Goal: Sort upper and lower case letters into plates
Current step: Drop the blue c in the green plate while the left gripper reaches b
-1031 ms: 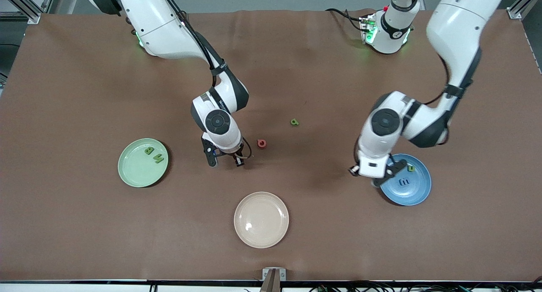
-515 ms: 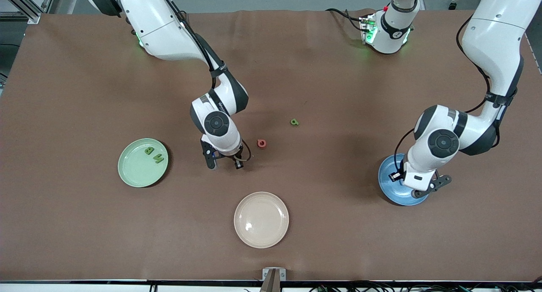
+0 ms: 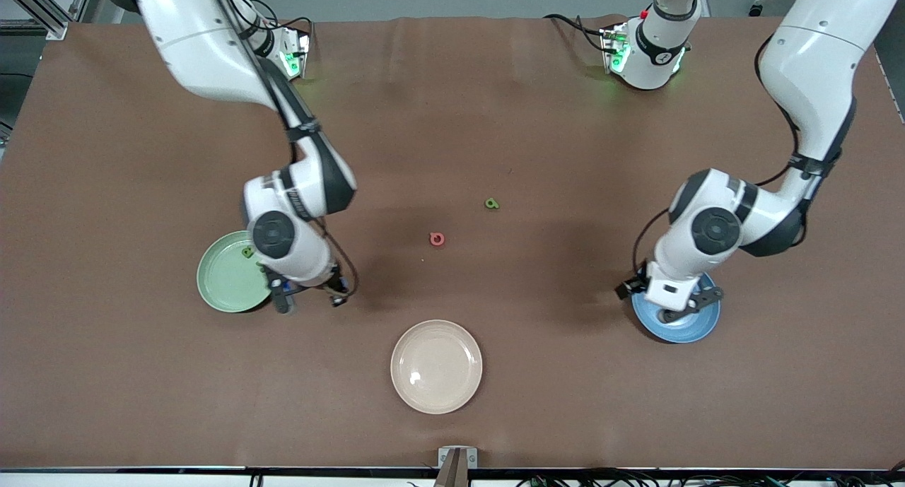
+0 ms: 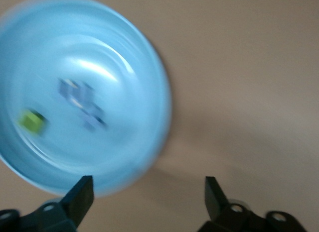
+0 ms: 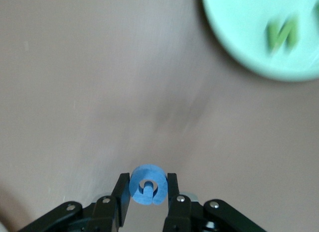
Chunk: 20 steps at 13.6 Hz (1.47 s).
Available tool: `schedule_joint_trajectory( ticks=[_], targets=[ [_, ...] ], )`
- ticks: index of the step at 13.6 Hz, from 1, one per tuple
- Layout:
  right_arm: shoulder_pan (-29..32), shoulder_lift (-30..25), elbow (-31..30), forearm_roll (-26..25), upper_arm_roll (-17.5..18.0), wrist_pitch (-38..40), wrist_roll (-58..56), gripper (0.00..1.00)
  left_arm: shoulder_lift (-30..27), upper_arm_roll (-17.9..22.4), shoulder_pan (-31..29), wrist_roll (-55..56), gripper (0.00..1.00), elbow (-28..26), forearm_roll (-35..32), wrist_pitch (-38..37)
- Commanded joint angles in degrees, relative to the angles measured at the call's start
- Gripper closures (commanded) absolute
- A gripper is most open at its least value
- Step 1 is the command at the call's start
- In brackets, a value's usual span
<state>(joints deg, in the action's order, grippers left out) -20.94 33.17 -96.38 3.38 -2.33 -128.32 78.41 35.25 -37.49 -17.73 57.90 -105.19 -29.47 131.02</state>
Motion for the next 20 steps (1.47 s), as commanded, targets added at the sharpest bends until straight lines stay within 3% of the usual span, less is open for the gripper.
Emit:
schedule_joint_trajectory(
  ticks=[1,5,9,12,16,20],
  targets=[
    [6.16,-8.72,-11.61,0.05,1.18,-0.96,-12.0,1.0,-2.64,-5.12,-0.03,6.41,0.0,-3.97,0.73,-0.42],
    [16.0,-12.96,-17.95,0.05,1.18,-1.14,-29.33,1.0,-2.64,-10.31,1.29,19.25,0.01,-8.35,-0.23,2.03],
    [23.92,-12.08,-21.56,0.05,1.27,-6.57,-42.88,1.0,-1.76,-11.02,7.87,34.79,0.03,-9.51,-1.63,3.89],
    [23.23,-10.68,-24.89,0.23,1.53,-12.9,-42.99,1.0,0.95,-10.94,12.96,50.75,0.03,-10.99,-7.49,4.67],
    [21.03,-9.01,-24.99,0.4,1.54,-14.06,-42.46,0.99,5.17,-10.68,17.1,66.26,0.05,-11.62,-17.79,6.26],
    [21.99,-7.34,-24.21,0.31,1.54,-15.47,-42.55,0.99,6.49,-10.23,18.95,70.16,0.17,-11.62,-19.13,6.26]
  ],
)
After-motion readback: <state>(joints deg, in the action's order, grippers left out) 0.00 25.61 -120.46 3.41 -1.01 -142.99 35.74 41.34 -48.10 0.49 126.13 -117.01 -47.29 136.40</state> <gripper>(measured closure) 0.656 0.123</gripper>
